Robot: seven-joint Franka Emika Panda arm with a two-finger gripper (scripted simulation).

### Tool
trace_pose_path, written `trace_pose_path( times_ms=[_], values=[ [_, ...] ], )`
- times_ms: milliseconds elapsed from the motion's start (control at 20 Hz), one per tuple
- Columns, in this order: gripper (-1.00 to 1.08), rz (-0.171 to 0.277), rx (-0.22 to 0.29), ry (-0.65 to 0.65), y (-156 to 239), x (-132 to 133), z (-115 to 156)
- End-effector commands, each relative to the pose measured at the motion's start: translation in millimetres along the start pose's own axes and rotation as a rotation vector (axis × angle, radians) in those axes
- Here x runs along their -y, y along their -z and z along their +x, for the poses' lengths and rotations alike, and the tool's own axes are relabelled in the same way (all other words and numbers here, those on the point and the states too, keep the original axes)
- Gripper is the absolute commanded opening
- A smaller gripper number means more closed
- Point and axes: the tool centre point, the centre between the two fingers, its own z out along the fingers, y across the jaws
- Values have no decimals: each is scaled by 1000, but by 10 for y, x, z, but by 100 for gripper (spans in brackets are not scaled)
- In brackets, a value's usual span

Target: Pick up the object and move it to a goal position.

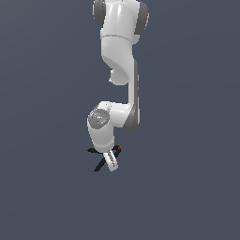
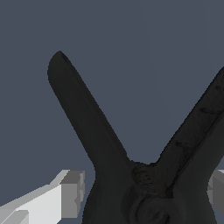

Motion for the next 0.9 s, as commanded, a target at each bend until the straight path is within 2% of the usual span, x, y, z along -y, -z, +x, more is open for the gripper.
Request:
trace_pose_path(
  times_ms=[0, 550, 850],
  values=[
    [-100, -3, 1, 0, -25, -12, -2],
    [-100, 0, 0, 0, 11, 9, -9],
    [-100, 0, 0, 0, 216, 93, -121]
  ],
)
